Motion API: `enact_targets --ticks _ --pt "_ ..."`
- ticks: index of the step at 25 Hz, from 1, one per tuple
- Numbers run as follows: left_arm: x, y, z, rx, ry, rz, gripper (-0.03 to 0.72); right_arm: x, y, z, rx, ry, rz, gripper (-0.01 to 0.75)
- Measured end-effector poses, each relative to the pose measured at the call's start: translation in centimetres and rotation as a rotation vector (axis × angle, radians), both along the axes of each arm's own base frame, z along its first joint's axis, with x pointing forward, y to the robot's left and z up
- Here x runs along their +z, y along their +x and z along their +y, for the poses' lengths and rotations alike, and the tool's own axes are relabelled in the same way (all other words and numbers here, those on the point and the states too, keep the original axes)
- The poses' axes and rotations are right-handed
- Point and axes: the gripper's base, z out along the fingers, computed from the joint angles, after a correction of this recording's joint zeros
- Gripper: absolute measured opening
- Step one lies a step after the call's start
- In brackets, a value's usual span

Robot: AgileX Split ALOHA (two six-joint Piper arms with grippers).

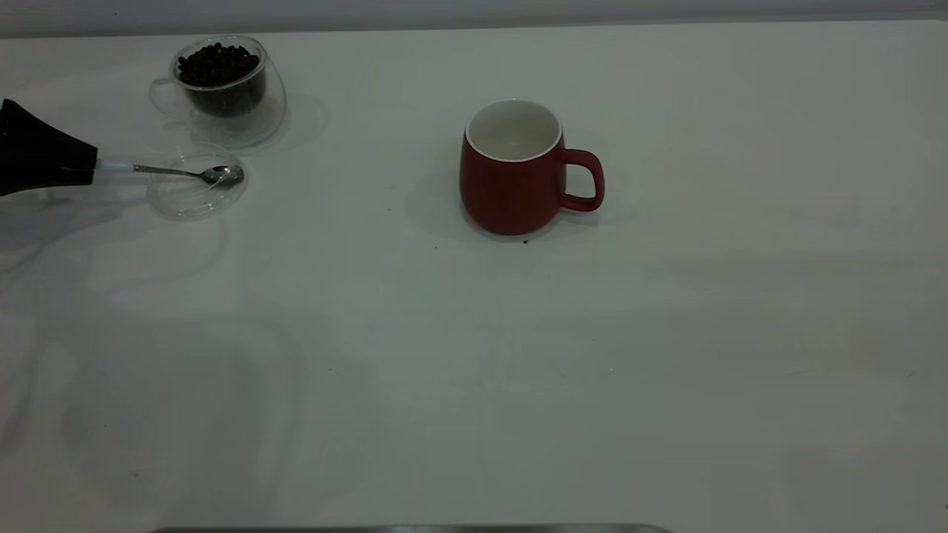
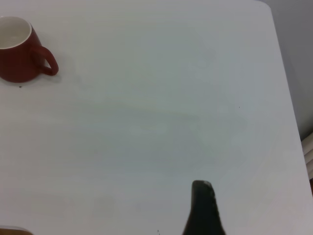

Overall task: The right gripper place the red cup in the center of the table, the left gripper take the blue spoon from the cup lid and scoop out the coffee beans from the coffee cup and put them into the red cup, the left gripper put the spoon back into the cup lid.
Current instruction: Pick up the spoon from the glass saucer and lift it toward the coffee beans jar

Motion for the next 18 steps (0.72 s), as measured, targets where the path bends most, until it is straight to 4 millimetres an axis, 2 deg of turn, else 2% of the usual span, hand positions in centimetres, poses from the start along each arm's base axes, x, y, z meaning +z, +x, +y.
enact_targets --ticks 2,6,13,18 --pt "0.0 0.0 0.0 -0.001 -0.001 0.0 0.142 0.0 0.0 0.0 0.0 0.0 0.0 0.59" --pt "0.0 0.0 0.0 -0.002 -0.003 0.0 0.127 0.0 0.0 0.0 0.0 0.0 0.0 0.59" --pt "0.1 0.0 0.1 0.0 -0.005 0.0 0.126 0.0 0.0 0.0 0.0 0.0 0.0 0.59" --pt "0.3 -0.2 1.2 0.028 -0.002 -0.002 0.126 0.0 0.0 0.0 0.0 0.0 0.0 0.59"
